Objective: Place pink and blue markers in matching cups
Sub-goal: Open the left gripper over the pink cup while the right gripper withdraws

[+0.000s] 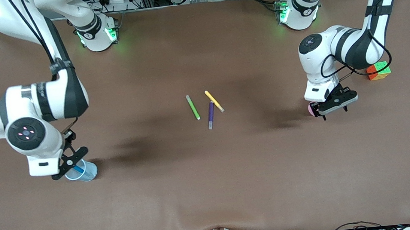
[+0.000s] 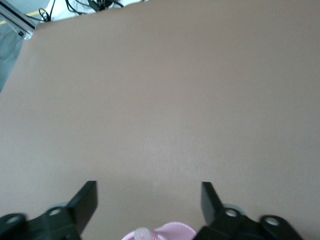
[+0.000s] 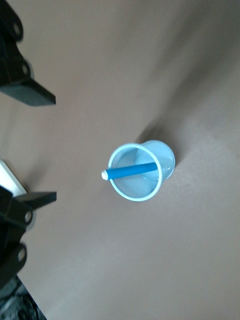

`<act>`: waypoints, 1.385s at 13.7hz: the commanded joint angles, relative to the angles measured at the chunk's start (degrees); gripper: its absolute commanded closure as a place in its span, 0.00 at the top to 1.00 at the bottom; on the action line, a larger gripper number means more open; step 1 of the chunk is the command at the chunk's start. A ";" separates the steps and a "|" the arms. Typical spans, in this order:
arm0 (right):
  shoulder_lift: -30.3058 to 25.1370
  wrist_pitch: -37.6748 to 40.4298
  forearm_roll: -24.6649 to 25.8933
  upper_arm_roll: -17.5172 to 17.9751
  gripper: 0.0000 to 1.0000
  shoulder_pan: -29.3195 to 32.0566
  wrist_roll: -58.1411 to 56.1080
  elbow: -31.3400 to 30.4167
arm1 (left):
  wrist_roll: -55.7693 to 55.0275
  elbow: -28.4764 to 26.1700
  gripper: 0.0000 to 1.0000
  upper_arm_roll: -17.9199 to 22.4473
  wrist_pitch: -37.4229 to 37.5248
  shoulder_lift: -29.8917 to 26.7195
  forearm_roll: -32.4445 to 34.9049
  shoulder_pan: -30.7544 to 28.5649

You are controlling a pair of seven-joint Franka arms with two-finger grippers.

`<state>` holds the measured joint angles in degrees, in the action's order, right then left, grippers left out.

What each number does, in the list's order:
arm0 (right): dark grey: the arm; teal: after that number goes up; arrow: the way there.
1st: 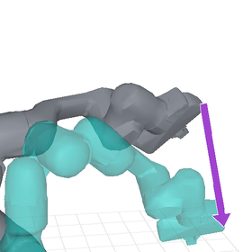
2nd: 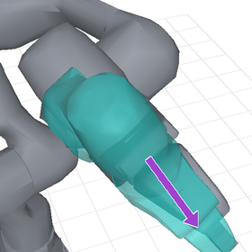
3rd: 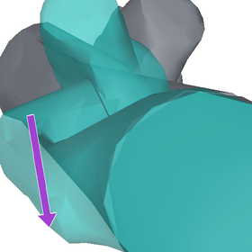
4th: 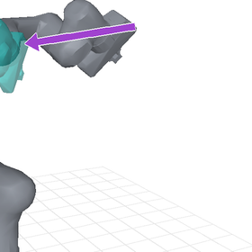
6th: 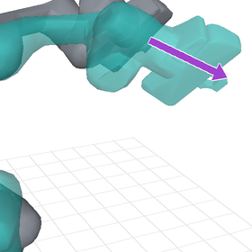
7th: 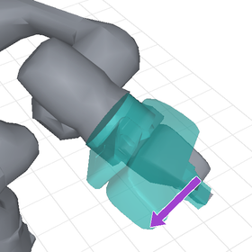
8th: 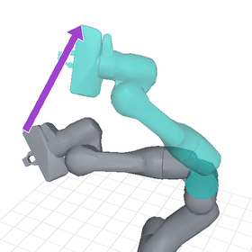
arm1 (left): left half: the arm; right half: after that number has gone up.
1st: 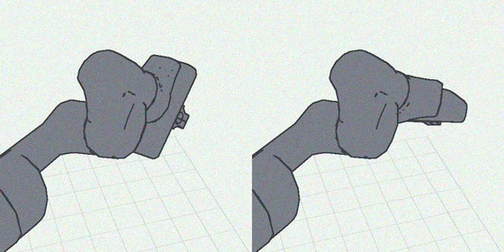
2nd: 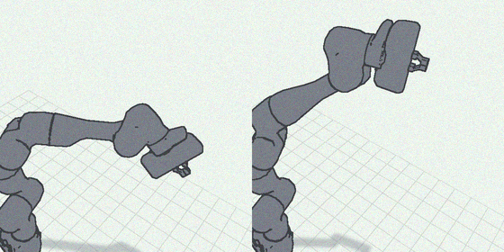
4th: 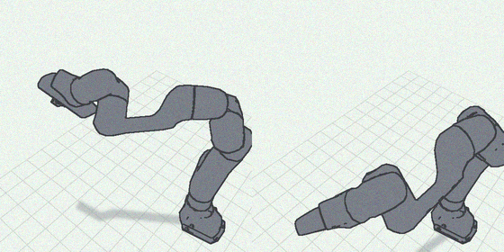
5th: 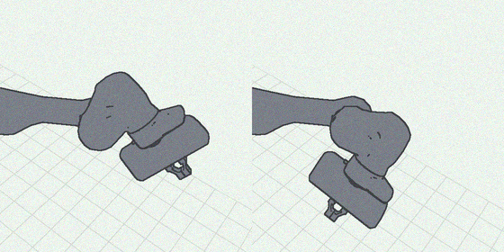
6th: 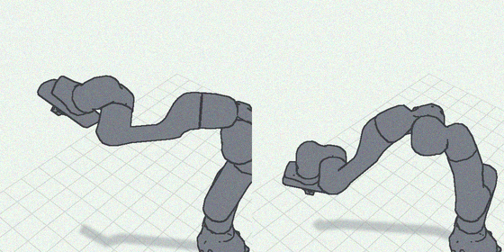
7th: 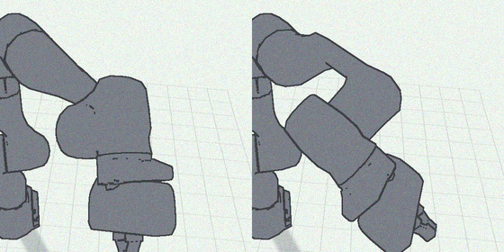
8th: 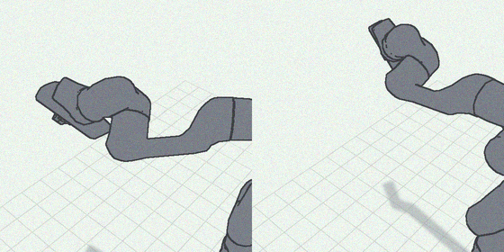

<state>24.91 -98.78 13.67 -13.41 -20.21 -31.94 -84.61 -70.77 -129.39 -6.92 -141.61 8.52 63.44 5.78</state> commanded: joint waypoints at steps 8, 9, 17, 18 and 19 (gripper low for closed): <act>-13.29 8.52 -12.86 6.11 1.00 9.56 20.52 -1.70 | 16.43 10.28 1.00 -0.11 -0.43 1.84 -3.91 -1.30; -14.61 8.69 -14.88 6.03 1.00 10.71 20.43 -2.05 | 21.16 11.69 1.00 -0.11 -0.51 2.37 -5.85 -2.17; -25.94 8.79 -17.63 5.94 1.00 15.11 26.57 -8.97 | 50.43 20.40 1.00 -0.02 1.06 3.35 -28.77 -6.66; -26.13 8.52 -17.63 5.94 1.00 15.11 25.97 -9.08 | 53.43 21.27 1.00 0.07 4.11 2.56 -33.08 -6.40; -25.88 9.21 -17.63 5.85 1.00 15.11 25.36 -8.13 | 55.46 23.63 1.00 0.07 10.67 2.20 -37.90 -5.70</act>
<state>1.46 -88.92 -3.03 -8.76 -6.35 -7.29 -90.36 -19.48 -108.75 -6.53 -138.69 11.97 31.77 -0.52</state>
